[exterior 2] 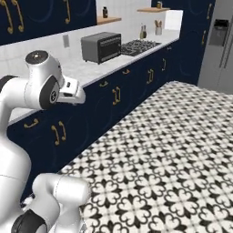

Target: Navigate to the range hood.

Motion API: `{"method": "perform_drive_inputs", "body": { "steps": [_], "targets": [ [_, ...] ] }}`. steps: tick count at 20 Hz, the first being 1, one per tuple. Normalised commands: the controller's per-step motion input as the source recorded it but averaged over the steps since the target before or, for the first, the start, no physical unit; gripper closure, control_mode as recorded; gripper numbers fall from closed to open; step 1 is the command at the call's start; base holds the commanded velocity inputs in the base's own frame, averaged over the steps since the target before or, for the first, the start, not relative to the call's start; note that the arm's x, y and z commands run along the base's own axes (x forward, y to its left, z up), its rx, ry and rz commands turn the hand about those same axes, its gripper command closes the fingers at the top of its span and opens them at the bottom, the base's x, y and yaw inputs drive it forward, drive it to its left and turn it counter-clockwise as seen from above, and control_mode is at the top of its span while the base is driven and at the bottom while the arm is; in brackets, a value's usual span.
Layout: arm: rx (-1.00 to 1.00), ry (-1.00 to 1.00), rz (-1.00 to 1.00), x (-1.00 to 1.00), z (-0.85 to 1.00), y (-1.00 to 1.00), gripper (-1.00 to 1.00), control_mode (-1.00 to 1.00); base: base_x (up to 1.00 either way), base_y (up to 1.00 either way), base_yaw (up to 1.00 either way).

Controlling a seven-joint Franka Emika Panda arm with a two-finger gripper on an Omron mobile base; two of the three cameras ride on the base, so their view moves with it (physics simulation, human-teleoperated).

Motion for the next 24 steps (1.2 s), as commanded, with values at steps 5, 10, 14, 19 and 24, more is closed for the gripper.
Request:
{"method": "perform_drive_inputs", "body": {
  "steps": [5,10,14,19,24],
  "targets": [
    [0.00,0.00,0.00,0.00,0.00,0.00,-1.00,1.00,0.90,-0.28,-0.04],
    [0.00,0.00,0.00,0.00,0.00,0.00,-1.00,1.00,1.00,-0.52,0.00],
    [0.00,0.00,0.00,0.00,0.00,0.00,-1.00,1.00,1.00,-0.56,0.00],
    [0.00,0.00,0.00,0.00,0.00,0.00,-1.00,1.00,1.00,-0.54,0.00],
    [0.00,0.00,0.00,0.00,0.00,0.00,-1.00,1.00,1.00,-0.54,0.00]
  ]
}}
